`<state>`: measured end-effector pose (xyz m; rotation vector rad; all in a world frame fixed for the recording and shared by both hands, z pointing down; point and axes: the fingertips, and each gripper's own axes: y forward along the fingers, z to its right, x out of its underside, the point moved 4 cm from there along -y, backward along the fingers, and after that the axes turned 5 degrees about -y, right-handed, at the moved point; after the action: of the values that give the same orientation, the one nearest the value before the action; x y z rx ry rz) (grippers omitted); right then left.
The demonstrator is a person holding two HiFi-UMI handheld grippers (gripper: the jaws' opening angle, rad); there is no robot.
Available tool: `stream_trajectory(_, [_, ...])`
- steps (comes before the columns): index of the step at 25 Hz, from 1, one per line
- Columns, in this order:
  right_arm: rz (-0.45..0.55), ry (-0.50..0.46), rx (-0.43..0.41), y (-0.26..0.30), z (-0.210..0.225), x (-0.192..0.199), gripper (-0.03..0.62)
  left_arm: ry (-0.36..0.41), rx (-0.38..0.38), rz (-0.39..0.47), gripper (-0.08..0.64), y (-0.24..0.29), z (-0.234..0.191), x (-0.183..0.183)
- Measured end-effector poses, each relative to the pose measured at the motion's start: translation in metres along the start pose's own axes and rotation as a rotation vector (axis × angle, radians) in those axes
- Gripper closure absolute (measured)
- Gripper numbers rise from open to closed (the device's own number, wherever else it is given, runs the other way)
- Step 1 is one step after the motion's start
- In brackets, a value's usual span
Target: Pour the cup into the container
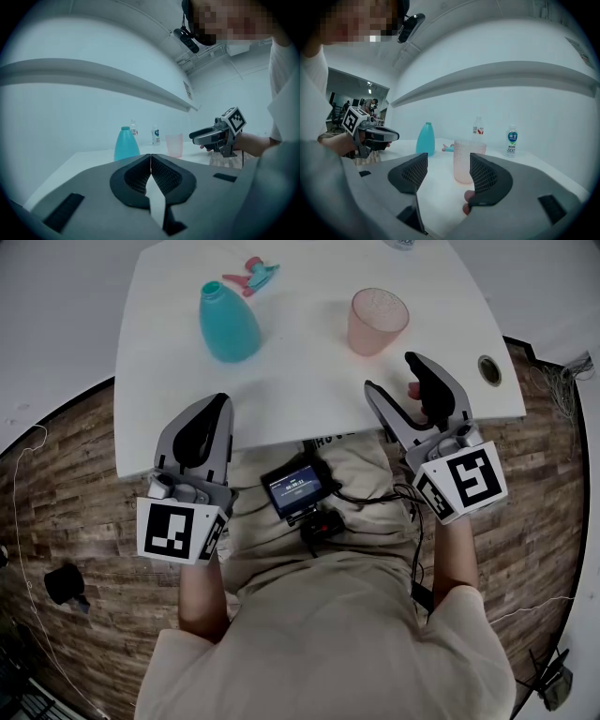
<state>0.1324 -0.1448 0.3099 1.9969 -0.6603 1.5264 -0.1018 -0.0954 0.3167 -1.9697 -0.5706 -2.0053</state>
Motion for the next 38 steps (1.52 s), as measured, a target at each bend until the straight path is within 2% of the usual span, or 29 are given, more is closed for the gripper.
stream_trajectory(28, [-0.004,-0.006,-0.023,-0.006,-0.013,-0.003,0.305,0.004,0.011,0.006,0.546,-0.009,0.009,-0.006])
stream_trajectory(36, [-0.038,0.011,-0.036,0.008,-0.014,0.035,0.305,-0.012,0.003,-0.025,0.546,0.005,-0.002,0.024])
stream_trajectory(38, [-0.037,0.010,-0.034,-0.003,-0.018,0.032,0.305,-0.007,0.003,-0.020,0.546,-0.004,0.007,0.019])
